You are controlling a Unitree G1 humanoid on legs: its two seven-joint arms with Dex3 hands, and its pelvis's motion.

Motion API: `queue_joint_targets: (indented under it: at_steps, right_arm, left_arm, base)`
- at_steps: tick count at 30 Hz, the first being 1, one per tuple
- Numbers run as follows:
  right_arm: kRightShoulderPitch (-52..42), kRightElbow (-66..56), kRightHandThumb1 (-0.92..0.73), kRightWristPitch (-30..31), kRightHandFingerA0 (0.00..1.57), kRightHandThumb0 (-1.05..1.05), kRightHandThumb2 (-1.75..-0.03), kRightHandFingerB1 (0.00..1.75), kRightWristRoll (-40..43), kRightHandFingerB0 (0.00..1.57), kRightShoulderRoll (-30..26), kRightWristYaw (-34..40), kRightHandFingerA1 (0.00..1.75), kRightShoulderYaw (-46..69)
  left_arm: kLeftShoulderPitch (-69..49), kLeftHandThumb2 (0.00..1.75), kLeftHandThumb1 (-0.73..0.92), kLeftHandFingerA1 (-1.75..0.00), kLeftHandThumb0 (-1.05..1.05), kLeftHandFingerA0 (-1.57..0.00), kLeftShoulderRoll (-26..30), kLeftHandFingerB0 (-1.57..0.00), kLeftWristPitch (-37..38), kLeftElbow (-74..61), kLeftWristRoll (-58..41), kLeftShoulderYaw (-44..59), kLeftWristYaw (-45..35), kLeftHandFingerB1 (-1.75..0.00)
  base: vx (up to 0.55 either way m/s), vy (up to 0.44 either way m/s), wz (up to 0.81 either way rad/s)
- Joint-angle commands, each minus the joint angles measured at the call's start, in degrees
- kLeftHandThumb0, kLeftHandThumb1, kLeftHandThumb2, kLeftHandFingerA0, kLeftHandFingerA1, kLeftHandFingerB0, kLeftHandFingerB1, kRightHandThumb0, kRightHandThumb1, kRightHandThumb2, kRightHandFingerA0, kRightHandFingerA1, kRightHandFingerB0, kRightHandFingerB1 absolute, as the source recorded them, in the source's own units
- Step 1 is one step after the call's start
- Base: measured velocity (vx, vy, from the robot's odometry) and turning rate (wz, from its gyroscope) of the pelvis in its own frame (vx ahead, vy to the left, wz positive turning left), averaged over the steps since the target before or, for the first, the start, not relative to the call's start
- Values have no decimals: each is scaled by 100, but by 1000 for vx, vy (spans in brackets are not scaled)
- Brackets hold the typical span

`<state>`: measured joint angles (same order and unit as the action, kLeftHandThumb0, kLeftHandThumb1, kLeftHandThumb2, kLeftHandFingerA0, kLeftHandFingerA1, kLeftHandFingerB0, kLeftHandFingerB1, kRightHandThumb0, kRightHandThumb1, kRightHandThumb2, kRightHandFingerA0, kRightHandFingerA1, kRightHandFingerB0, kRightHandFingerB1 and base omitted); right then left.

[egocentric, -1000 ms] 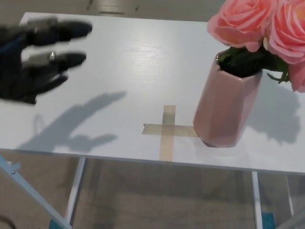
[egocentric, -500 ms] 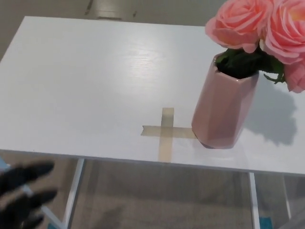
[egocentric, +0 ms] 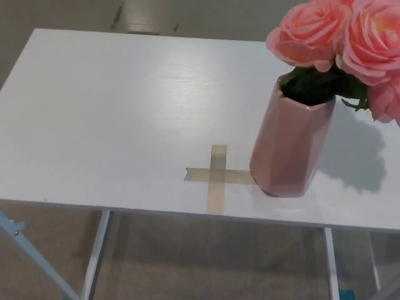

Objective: Use the left hand to pick up the rose and then lift and insert it into the pink vase.

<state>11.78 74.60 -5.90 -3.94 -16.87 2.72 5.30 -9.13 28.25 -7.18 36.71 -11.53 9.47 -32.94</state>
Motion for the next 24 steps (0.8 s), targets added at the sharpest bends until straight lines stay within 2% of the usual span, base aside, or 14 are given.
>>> queue_joint_targets:
  at_steps: [1,7,8,9,10,17,22,23,24]
  right_arm:
    - [-287,104,-66,38,69,-33,-58,43,72,58,52,77,50,126]
    - [-235,105,-66,32,69,-33,-59,44,120,58,86,45,50,200]
    - [-251,107,-66,19,68,-33,-59,44,109,57,74,40,50,200]
    - [-282,108,-66,2,68,-33,-59,44,89,57,52,32,50,196]
    - [-293,107,-66,6,68,-33,-59,44,78,57,49,30,50,195]
    - [-227,98,-66,44,68,-33,-59,43,45,56,28,34,49,238]
    - [-228,100,-66,43,68,-33,-59,43,34,56,24,30,49,264]
    - [-248,94,-66,34,66,-33,-59,43,60,55,24,-9,49,289]
    - [-242,87,-66,29,66,-33,-59,43,35,55,17,-7,49,270]
  left_arm:
    - [668,94,31,-47,-38,0,198,0,1334,2648,1569,-863,1873,-46]
    - [877,93,30,-47,-38,0,273,0,1495,3071,1404,-924,1922,-46]
    - [885,85,55,-37,-83,-10,270,-7,1551,3148,1385,-950,1898,-35]
    - [868,92,55,-44,-81,-17,268,0,1611,3214,1362,-970,1839,-34]
    - [877,92,55,-44,-81,-17,277,0,1655,3264,1353,-989,1830,-34]
    - [1084,92,51,-43,-74,-10,246,0,1827,3569,1320,-962,1838,-33]
    - [1133,92,51,-43,-74,-10,234,0,1895,3659,1371,-943,1856,-33]
    - [1153,90,55,-39,-82,-6,241,-2,1857,3684,1354,-920,1808,-29]
    - [1159,90,54,-39,-81,-6,241,-3,1885,3696,1340,-897,1770,-29]
  base:
    - [0,0,0]
    - [0,0,0]
    - [0,0,0]
    - [0,0,0]
    - [0,0,0]
    - [0,0,0]
    - [0,0,0]
    - [0,0,0]
    - [0,0,0]
